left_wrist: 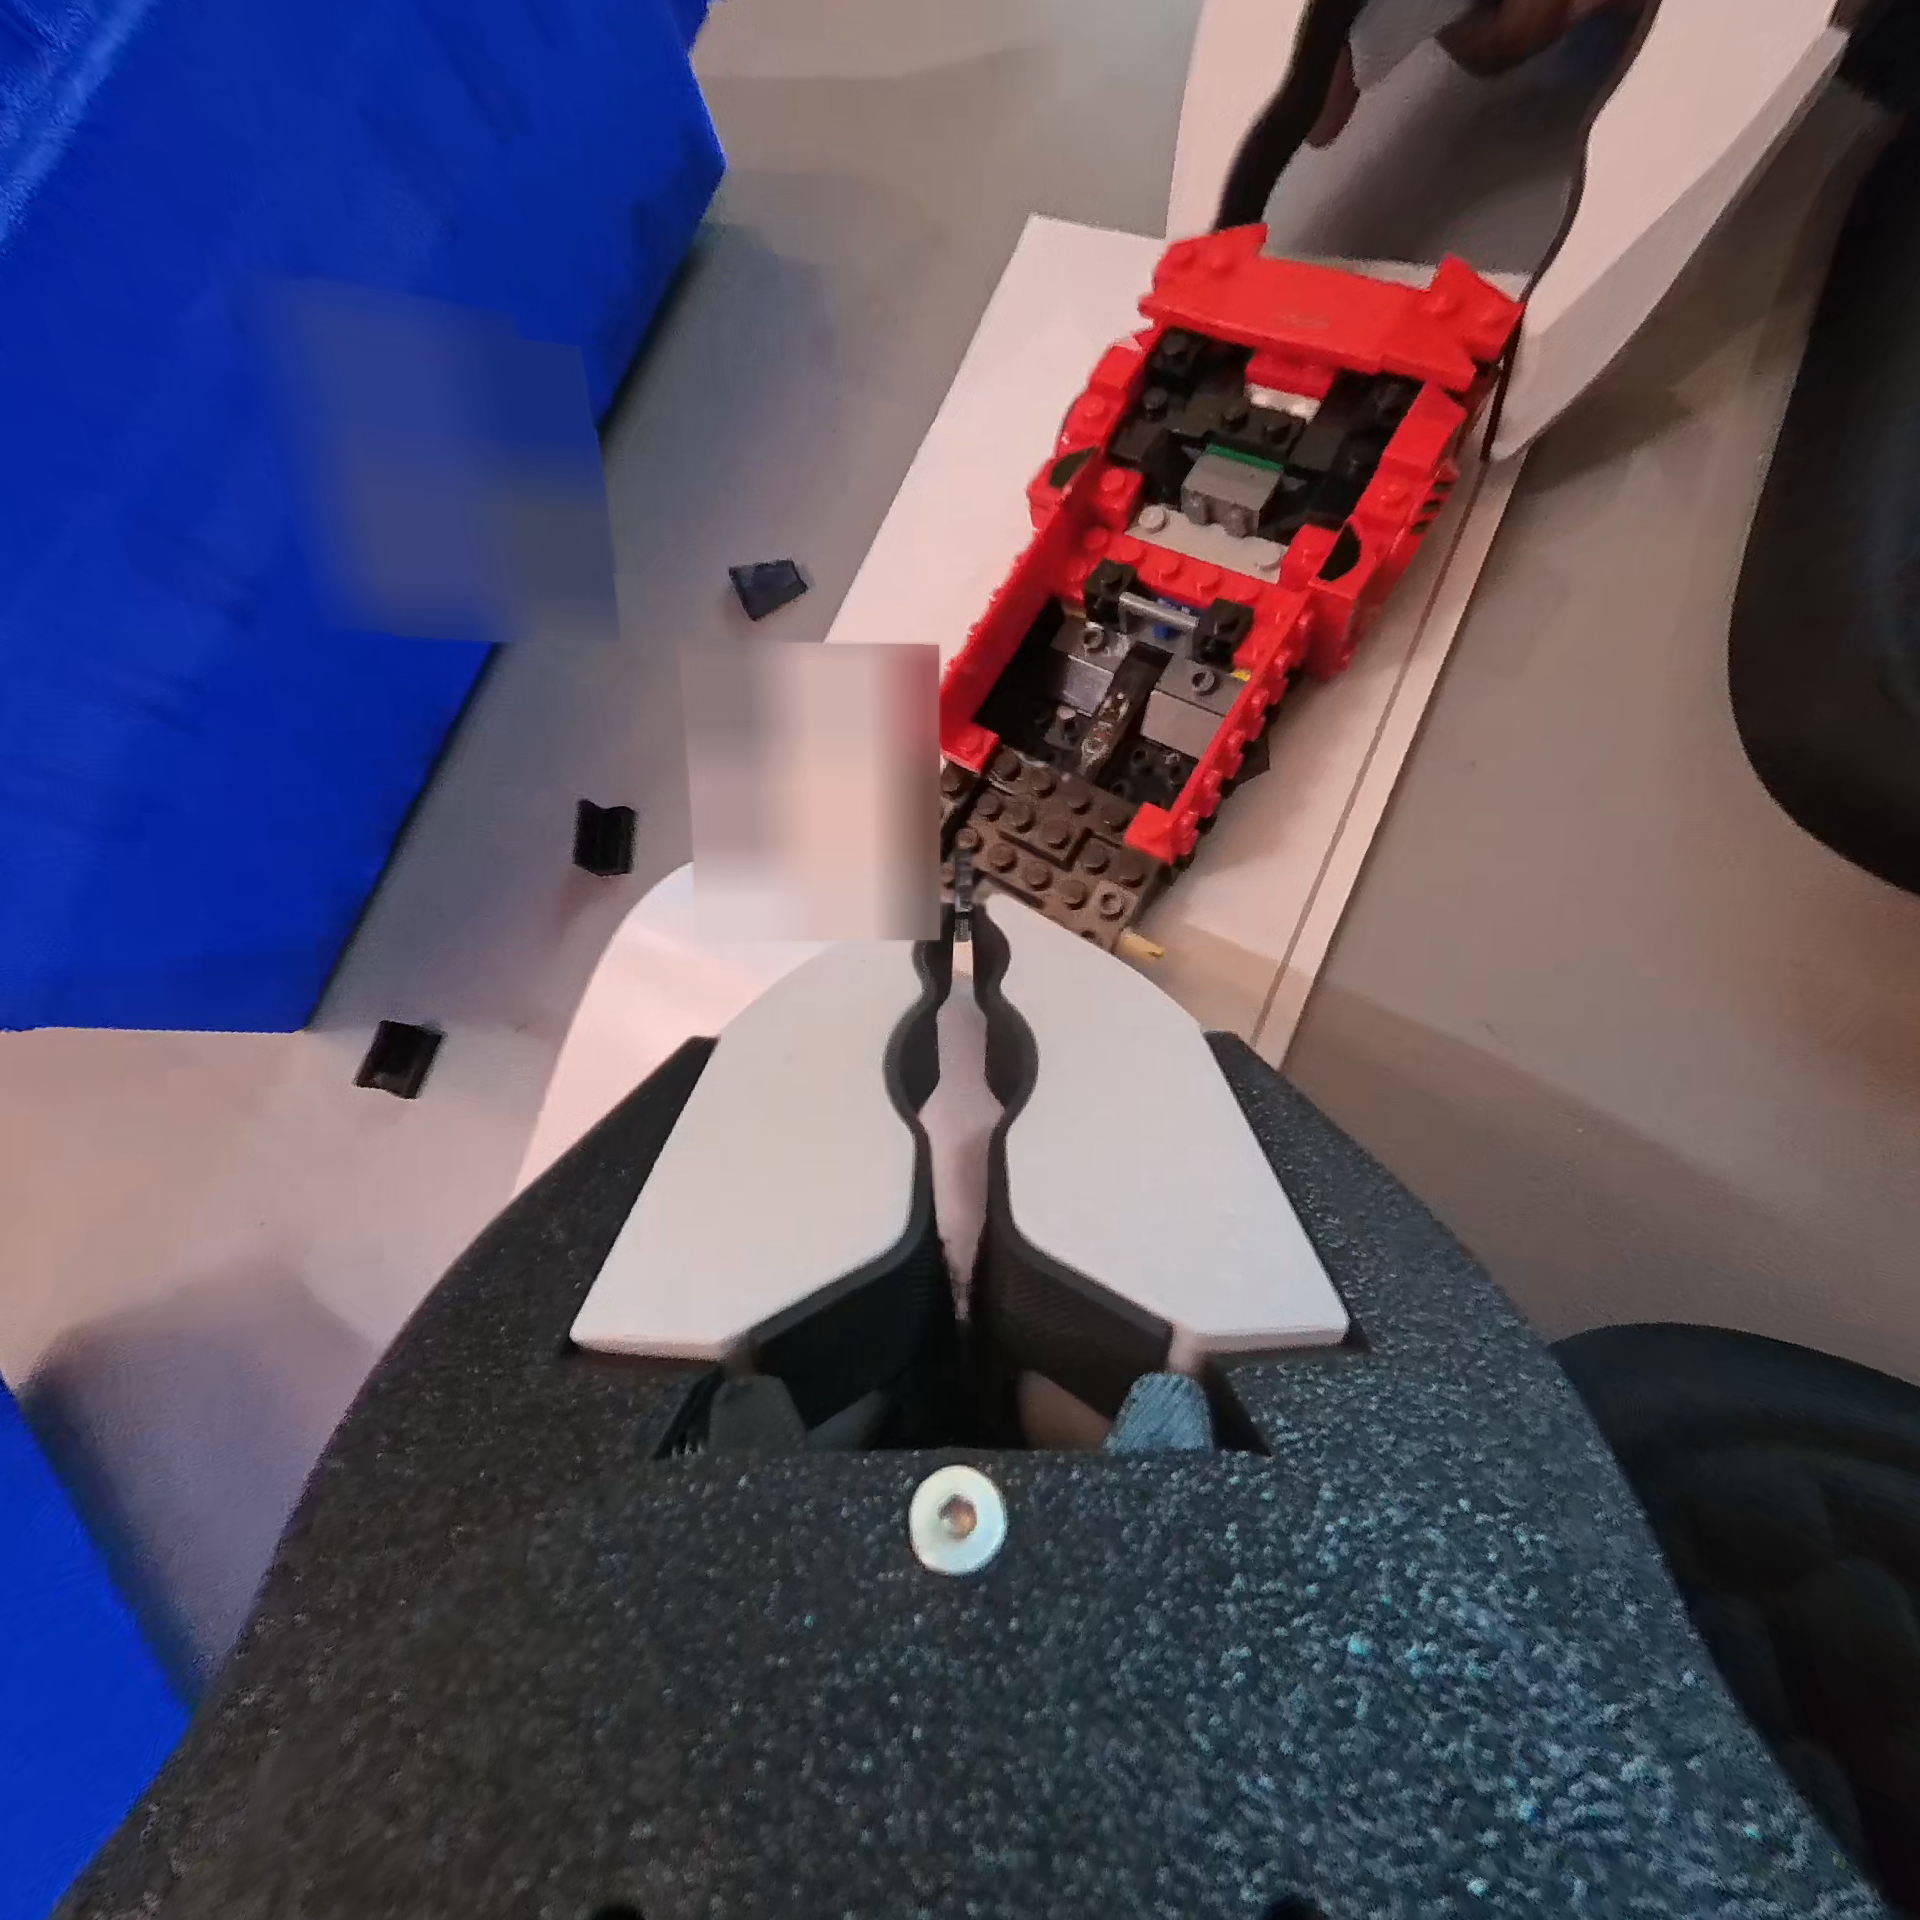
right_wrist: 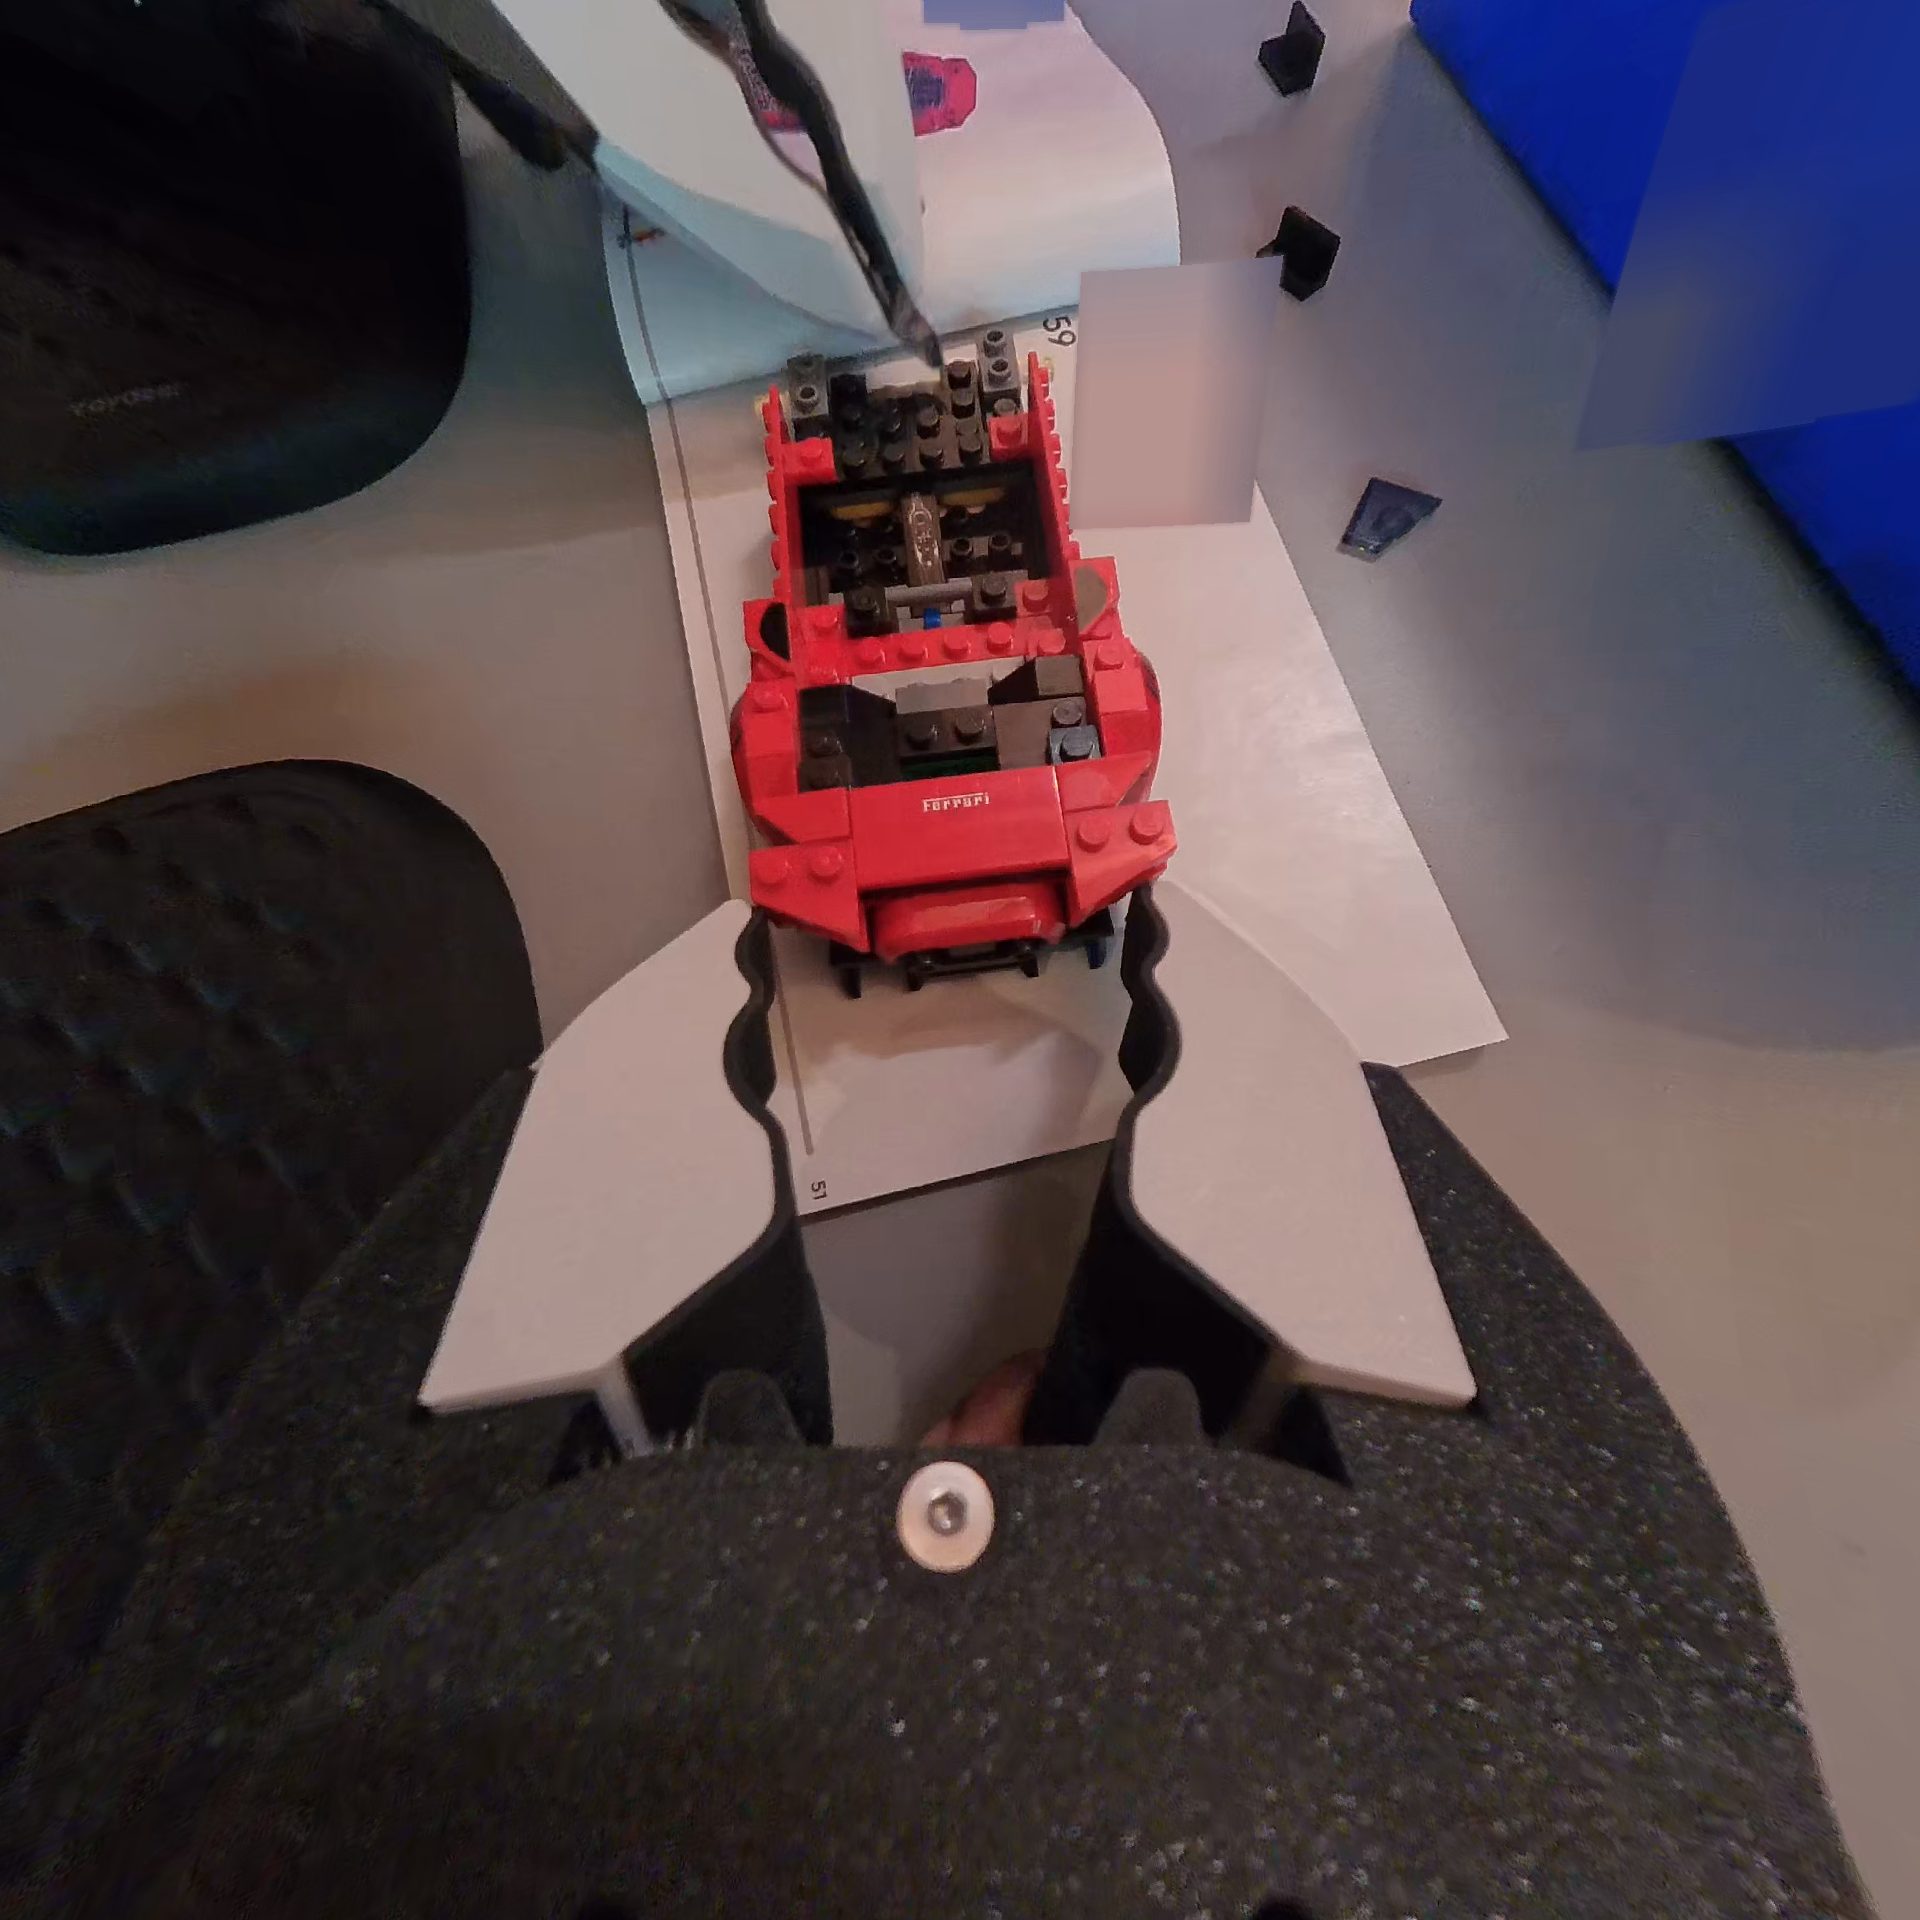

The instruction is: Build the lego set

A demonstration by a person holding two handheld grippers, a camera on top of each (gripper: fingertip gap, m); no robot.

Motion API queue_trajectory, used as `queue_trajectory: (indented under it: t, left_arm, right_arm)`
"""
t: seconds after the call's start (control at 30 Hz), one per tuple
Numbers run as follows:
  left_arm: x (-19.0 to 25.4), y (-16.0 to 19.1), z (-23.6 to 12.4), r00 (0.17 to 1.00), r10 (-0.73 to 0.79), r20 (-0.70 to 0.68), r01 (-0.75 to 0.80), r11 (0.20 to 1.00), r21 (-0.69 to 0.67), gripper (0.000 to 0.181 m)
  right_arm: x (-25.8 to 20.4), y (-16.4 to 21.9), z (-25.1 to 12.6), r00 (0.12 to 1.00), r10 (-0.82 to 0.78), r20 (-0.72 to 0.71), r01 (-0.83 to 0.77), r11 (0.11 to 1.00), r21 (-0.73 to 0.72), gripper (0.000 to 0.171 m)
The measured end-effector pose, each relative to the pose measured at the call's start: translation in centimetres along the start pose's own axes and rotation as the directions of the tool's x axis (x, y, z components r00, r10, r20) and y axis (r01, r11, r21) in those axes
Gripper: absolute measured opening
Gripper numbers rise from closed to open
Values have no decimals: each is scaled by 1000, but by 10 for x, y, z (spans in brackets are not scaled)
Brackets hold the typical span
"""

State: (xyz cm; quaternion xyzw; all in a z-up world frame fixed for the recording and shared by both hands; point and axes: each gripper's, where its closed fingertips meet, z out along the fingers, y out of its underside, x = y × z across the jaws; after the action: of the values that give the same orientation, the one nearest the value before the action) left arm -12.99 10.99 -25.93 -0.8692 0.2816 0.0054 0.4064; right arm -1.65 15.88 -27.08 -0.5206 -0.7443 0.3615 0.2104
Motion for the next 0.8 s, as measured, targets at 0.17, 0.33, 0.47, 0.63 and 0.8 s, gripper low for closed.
queue_trajectory:
  t: [0.17, 0.33, 0.47, 0.63, 0.8]
  left_arm:
    - [-27, 2, -11, 996, 12, 87, -10, 999, -30, 2]
    - [-40, 20, -8, 996, 1, 84, 13, 986, -164, 49]
    - [-39, 12, -14, 999, -17, 46, 24, 988, -155, 85]
    - [-25, 9, -16, 997, -1, -80, -13, 985, -172, 79]
    - [-4, 1, -18, 967, 14, -256, -49, 991, -128, 72]
  right_arm:
    - [0, 0, 0, 1000, 1, 3, -1, 1000, 2, 65]
    - [0, 1, -1, 1000, -1, 2, 1, 1000, 0, 65]
    - [-1, 2, -1, 1000, 2, 13, -2, 1000, -1, 63]
    - [-1, 4, -1, 1000, 6, 22, -5, 1000, -9, 63]
    - [0, 2, -2, 1000, 9, 22, -9, 1000, 7, 66]
